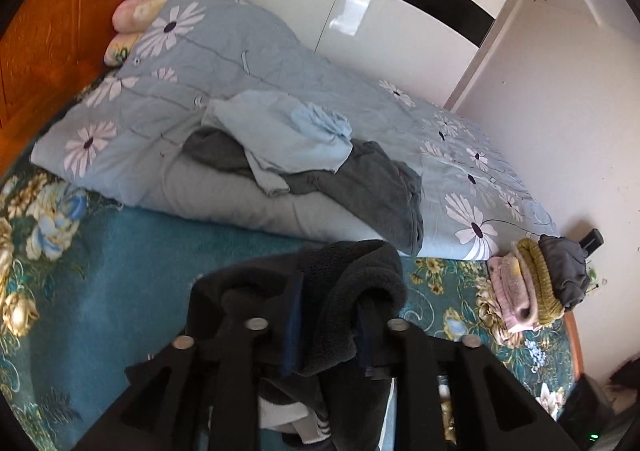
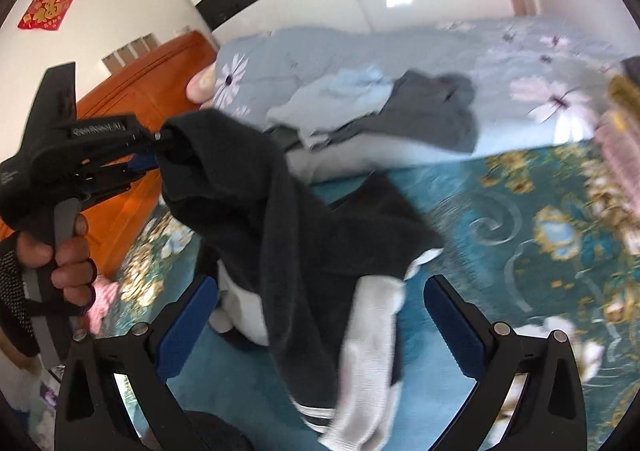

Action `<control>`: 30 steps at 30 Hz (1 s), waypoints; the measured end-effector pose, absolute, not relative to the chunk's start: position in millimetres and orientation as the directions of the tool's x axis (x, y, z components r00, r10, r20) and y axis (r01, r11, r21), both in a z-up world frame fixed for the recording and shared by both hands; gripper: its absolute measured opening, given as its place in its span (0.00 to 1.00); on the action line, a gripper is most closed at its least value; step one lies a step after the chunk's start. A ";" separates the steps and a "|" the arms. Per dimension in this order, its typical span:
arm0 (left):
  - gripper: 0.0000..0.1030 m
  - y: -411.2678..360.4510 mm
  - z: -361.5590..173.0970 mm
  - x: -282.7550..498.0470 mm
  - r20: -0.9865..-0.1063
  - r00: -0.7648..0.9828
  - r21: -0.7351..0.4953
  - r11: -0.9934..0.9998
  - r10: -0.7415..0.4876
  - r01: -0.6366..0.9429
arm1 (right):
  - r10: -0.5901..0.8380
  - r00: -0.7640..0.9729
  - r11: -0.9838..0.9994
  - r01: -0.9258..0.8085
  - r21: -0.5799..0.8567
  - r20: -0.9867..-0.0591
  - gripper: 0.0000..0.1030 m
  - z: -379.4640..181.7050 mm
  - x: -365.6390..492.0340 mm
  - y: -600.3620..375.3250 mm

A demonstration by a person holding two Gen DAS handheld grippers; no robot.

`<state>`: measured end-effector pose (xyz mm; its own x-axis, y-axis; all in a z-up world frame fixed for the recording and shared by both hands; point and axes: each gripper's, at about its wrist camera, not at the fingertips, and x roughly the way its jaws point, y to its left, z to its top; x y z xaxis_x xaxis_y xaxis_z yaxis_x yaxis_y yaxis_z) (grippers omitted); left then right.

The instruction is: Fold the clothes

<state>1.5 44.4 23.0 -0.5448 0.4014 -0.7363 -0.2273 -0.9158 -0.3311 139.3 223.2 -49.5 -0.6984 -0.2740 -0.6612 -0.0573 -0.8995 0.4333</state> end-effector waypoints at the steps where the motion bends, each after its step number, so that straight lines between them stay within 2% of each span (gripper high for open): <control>1: 0.58 41.8 20.4 2.8 -0.738 -0.539 -0.342 -0.914 0.405 -0.218 | -0.292 -0.687 -0.893 -0.053 0.446 -0.666 1.00 -53.9 133.8 219.9; 7: 0.72 7.6 -0.7 14.9 -0.728 -0.495 -0.465 -0.872 0.475 -0.152 | -0.363 -0.630 -0.862 -0.052 0.504 -0.686 1.00 -71.8 103.1 207.5; 12: 0.73 -22.4 -36.0 29.9 -0.755 -0.466 -0.496 -0.867 0.461 -0.055 | -0.381 -0.598 -0.858 -0.055 0.510 -0.705 1.00 -84.9 82.7 198.8; 20: 0.73 -35.9 -88.1 31.2 -0.831 -0.384 -0.453 -0.890 0.402 0.048 | -0.397 -0.513 -0.873 -0.045 0.486 -0.761 1.00 -107.1 65.7 186.4; 25: 0.73 -41.6 -104.0 25.5 -0.843 -0.386 -0.433 -0.898 0.374 0.076 | -0.438 -0.528 -0.832 -0.069 0.550 -0.728 1.00 -111.6 65.6 199.1; 30: 0.73 -47.5 -113.8 11.0 -0.856 -0.394 -0.398 -0.914 0.336 0.085 | -0.422 -0.521 -0.864 -0.018 0.504 -0.742 1.00 -97.2 53.0 190.1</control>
